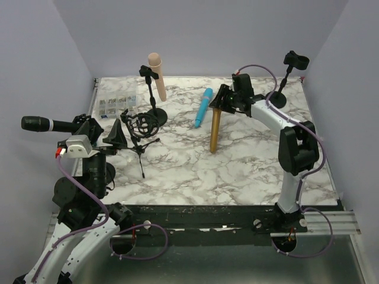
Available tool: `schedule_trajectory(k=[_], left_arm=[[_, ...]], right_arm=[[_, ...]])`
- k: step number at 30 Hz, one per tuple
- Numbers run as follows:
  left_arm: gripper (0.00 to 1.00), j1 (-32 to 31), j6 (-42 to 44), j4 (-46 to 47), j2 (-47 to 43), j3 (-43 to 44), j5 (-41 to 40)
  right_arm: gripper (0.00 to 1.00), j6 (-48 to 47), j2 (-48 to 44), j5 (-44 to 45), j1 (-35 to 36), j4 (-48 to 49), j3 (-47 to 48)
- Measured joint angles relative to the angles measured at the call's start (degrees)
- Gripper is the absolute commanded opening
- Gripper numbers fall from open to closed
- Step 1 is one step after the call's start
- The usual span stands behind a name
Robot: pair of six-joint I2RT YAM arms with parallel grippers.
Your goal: Remove the microphone from the stand
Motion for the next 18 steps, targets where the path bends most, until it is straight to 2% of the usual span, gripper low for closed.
schedule_trajectory(k=[10,18], left_arm=[[0.98,0.0,0.1,0.0,0.1,0.0,0.0],[0.98,0.0,0.1,0.0,0.5,0.0,0.0]], right_arm=[[0.01,8.5,13.9,-1.2,-2.7,0.7,9.2],[0.01,14.5,22.0,2.7,-4.6,1.3,16.1]])
